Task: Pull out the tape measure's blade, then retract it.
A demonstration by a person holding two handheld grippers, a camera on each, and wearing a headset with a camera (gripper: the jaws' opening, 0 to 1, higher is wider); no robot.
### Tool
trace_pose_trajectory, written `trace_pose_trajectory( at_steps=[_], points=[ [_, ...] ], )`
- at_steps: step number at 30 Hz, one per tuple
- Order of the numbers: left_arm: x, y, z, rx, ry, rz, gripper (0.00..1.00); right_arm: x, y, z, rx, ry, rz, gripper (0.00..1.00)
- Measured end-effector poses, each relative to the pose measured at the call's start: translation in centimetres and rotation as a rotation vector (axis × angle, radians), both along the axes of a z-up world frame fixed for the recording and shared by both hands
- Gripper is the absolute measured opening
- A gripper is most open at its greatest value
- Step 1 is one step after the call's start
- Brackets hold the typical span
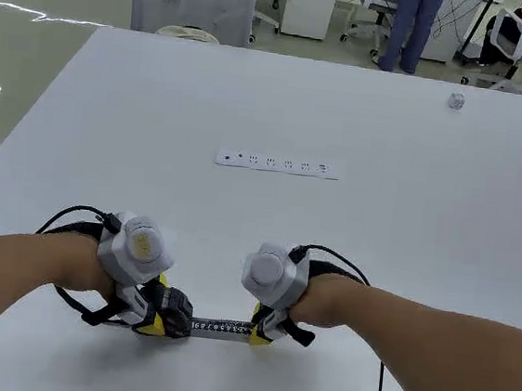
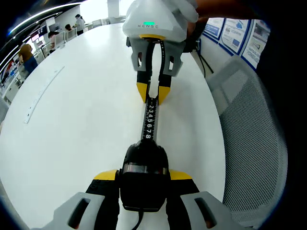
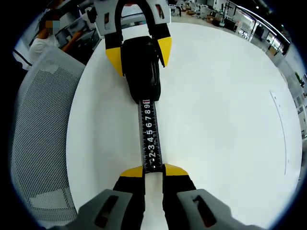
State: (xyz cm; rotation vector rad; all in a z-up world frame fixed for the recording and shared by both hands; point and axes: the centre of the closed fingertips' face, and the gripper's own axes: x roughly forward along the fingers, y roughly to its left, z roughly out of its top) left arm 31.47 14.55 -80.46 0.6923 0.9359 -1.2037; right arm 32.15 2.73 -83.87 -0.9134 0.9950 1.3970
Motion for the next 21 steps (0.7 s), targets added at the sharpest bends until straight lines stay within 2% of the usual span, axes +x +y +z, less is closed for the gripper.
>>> trace_pose_trajectory(
  at_steps=[21],
  points=[
    [0.0,0.0,0.1,-0.003,0.002,0.006,0.34,0.2,-1.1,0.0,-0.003,-0.002,-0.010,0.11]
  ],
)
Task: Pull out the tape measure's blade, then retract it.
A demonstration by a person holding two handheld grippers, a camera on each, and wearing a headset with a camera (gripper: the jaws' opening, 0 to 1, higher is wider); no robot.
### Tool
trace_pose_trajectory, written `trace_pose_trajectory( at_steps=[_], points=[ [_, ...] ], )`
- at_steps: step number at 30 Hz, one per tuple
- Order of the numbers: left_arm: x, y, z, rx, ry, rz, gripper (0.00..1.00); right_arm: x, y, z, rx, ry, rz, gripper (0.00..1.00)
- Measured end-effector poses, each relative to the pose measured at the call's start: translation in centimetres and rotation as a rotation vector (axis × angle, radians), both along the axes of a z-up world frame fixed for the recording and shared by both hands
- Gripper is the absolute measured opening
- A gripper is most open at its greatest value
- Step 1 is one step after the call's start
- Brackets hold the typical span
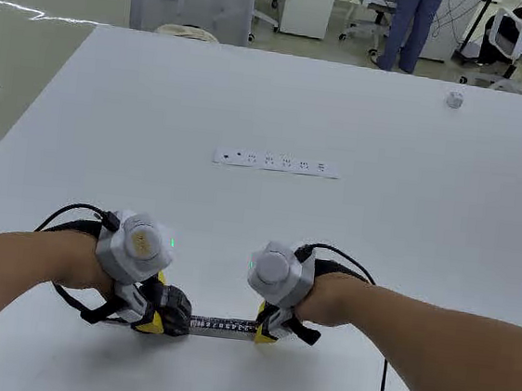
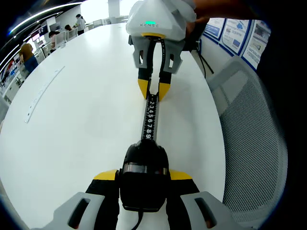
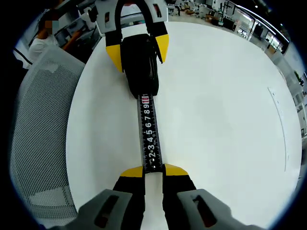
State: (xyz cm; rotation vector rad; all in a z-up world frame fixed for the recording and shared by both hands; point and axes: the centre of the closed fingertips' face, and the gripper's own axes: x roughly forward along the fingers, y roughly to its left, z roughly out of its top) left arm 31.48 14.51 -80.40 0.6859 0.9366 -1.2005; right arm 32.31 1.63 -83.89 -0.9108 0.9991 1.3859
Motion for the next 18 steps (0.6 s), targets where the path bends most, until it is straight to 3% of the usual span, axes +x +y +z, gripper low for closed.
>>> trace_pose_trajectory(
  at_steps=[18],
  points=[
    [-0.02,0.06,-0.19,-0.005,-0.003,0.003,0.34,0.05,-0.65,0.11,0.012,0.007,-0.016,0.11]
  ],
)
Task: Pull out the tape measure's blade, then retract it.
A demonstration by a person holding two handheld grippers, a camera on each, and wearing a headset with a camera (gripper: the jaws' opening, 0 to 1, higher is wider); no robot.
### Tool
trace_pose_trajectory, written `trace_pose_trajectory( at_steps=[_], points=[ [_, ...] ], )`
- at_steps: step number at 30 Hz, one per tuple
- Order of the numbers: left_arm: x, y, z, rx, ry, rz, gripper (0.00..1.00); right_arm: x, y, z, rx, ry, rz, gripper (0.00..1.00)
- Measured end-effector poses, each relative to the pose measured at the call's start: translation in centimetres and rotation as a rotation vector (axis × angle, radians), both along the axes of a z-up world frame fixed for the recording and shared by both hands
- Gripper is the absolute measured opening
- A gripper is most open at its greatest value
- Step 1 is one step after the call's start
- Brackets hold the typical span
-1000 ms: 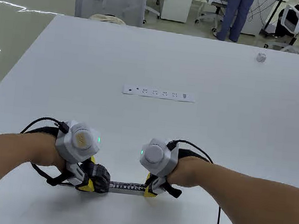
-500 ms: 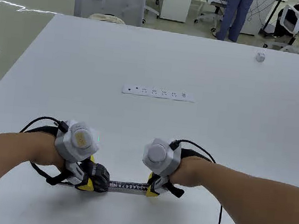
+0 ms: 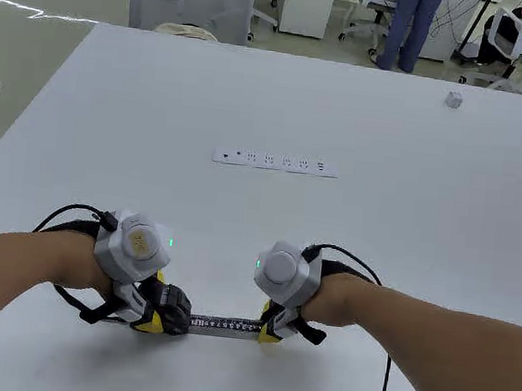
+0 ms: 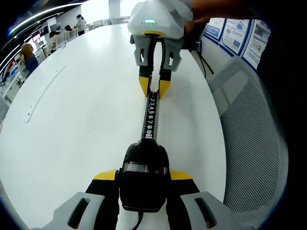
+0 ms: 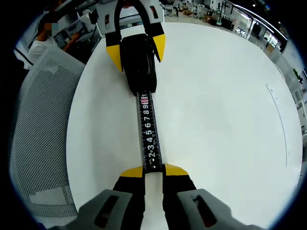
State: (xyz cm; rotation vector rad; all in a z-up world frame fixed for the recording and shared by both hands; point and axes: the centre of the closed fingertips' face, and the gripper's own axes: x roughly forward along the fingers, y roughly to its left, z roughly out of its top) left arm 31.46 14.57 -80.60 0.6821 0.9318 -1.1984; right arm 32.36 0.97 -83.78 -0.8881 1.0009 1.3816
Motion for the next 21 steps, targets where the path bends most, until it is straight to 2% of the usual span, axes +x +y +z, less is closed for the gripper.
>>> trace_pose_trajectory(
  at_steps=[8,14,21],
  points=[
    [0.0,0.0,-0.1,0.002,-0.007,0.001,0.35,0.1,-0.5,0.0,-0.001,0.000,-0.004,0.11],
    [0.0,0.0,-0.1,0.001,-0.027,-0.011,0.34,0.1,-0.9,0.0,-0.002,0.002,-0.010,0.11],
    [0.0,0.0,-0.1,0.001,-0.029,-0.010,0.34,0.1,-1.3,0.0,-0.007,0.003,-0.014,0.11]
  ],
)
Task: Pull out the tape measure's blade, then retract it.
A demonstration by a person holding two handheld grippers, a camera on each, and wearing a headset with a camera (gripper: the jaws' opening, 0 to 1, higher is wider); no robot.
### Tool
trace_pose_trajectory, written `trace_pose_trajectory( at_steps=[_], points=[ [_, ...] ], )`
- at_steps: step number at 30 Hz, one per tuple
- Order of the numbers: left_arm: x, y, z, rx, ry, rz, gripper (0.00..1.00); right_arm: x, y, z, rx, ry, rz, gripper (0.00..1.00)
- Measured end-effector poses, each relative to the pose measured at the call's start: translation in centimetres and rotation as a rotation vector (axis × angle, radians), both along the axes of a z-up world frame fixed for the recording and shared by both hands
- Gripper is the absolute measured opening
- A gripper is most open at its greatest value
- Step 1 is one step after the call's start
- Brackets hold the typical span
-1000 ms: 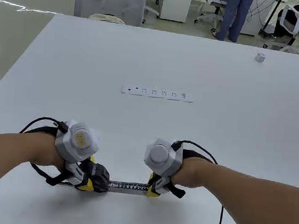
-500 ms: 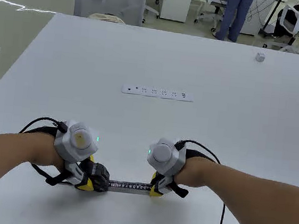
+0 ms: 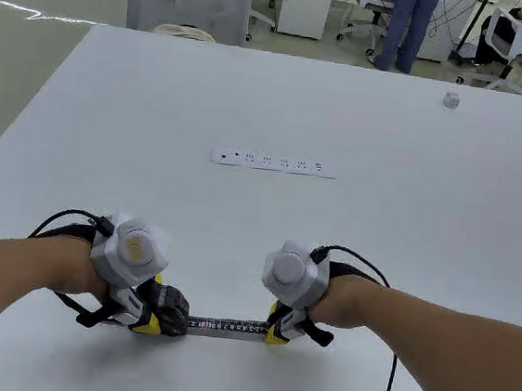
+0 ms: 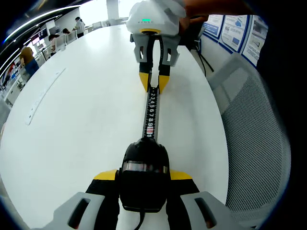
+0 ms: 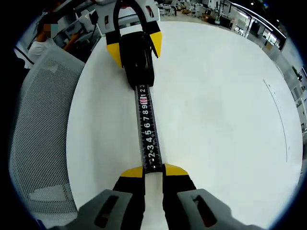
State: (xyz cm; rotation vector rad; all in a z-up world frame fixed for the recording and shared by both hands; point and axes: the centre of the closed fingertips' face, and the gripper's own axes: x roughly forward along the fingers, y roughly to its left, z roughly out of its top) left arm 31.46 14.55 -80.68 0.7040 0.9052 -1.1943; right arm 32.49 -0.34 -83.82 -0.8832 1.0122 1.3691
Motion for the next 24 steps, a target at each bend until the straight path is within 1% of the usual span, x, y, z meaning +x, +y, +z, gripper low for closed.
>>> trace_pose_trajectory(
  at_steps=[10,24],
  points=[
    [0.0,0.0,0.0,-0.002,0.008,0.009,0.34,0.1,-0.4,0.0,0.002,0.006,-0.010,0.11],
    [0.1,0.1,-0.1,0.002,0.012,0.008,0.34,0.2,-1.3,0.0,-0.008,0.000,-0.014,0.11]
  ],
)
